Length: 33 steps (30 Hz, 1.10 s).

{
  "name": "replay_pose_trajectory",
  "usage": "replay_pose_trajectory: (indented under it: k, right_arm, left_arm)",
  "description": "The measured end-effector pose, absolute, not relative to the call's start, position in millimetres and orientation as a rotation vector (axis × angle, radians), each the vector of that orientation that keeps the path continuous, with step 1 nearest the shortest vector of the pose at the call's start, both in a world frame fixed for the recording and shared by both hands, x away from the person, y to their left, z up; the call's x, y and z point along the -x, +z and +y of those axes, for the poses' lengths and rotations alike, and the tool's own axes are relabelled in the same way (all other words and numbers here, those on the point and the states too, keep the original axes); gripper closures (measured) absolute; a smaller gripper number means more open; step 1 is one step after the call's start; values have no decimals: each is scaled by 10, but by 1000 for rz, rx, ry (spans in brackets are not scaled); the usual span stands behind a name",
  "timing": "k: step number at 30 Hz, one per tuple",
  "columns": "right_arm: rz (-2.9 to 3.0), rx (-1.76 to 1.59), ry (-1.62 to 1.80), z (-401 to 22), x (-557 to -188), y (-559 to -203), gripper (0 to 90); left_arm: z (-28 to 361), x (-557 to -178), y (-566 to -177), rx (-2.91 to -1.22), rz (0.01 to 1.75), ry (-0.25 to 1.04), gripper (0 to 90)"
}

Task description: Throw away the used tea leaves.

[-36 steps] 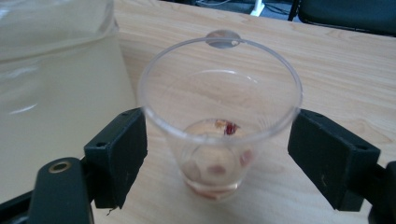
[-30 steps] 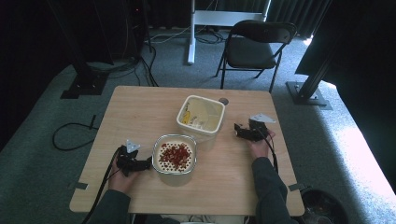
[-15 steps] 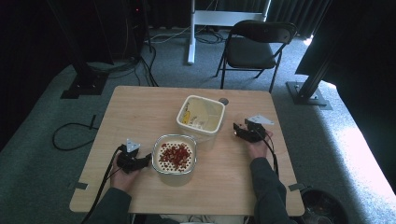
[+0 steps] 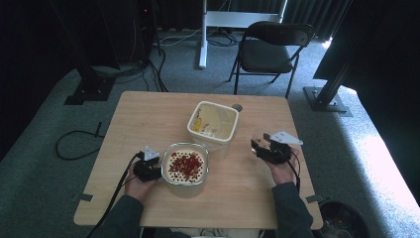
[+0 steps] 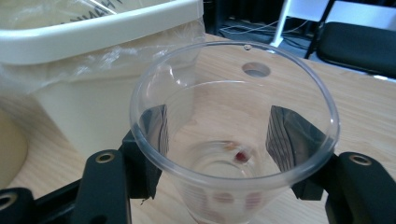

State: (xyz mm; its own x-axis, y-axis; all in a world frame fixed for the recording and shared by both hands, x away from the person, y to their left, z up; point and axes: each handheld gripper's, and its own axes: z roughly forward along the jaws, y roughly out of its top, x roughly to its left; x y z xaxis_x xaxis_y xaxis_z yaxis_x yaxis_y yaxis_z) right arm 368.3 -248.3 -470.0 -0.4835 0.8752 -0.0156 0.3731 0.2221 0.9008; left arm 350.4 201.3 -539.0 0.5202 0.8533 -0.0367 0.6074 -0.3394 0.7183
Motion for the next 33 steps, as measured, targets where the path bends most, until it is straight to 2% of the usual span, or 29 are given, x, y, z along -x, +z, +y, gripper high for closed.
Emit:
replay_pose_trajectory:
  k: [3,6,11,16,33]
  right_arm:
    - [1960,-1180,1273,-2549,-3584,-4663,390]
    - [1975,-1142,1231,-2508,-3507,-4639,389]
    - [1974,-1176,1275,-2533,-3427,-4627,394]
    - [1969,-1152,1280,-2487,-3377,-4585,396]
    - [1972,-1167,1271,-2521,-3239,-4555,400]
  left_arm:
    - [2008,-3489,-5391,-2069,1170,443,551]
    - [1976,-3478,-5397,-2078,1134,417,550]
    - [1861,-3434,-5384,-2117,1072,476,550]
    - [1781,-3417,-5383,-2137,1027,474,550]
    - [1592,-3388,-5387,-2158,951,444,589]
